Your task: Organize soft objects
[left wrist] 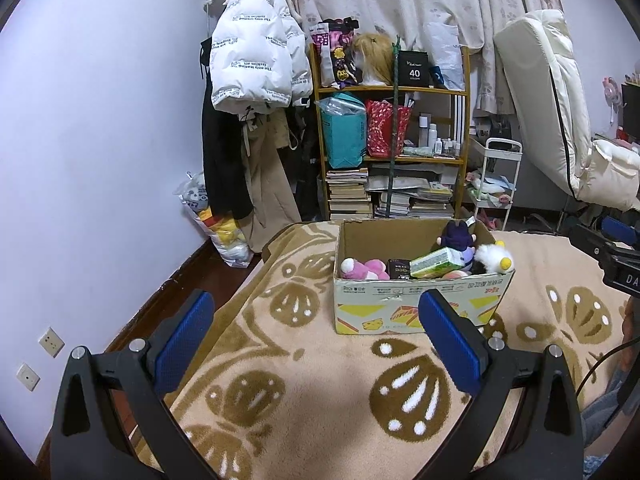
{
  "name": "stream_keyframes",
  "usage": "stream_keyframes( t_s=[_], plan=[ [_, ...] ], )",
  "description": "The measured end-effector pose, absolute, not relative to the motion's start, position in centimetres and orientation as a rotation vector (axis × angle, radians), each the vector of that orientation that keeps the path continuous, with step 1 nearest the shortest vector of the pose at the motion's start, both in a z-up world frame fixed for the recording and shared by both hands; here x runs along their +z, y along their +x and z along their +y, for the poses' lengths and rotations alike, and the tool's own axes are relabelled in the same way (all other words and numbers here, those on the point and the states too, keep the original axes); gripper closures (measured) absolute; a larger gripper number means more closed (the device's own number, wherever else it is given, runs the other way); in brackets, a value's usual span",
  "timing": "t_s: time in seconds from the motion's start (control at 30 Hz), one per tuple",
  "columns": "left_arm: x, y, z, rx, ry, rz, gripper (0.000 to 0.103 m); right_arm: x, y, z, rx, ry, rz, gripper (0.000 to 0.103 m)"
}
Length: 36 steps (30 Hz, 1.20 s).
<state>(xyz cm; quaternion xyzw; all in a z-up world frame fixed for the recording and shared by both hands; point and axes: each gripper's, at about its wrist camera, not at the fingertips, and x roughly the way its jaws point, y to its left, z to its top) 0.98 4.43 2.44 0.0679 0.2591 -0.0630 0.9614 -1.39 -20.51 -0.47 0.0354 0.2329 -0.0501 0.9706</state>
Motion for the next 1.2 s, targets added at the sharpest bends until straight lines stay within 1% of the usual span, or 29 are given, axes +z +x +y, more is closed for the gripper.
stream_keyframes(
  t_s=[0.57,1.2],
  plan=[
    [2.0,0.4,3.4,-0.144,0.173,0.519,0.002,-0.9,-1.3,-20.8,-0.106,0.071,0.480,0.000],
    [2.7,0.3,4.1,-0.140,0.179,0.508,0.002,-1.2,-1.6,-21.9,-0.125,0.068,0.470,0.000]
  ],
)
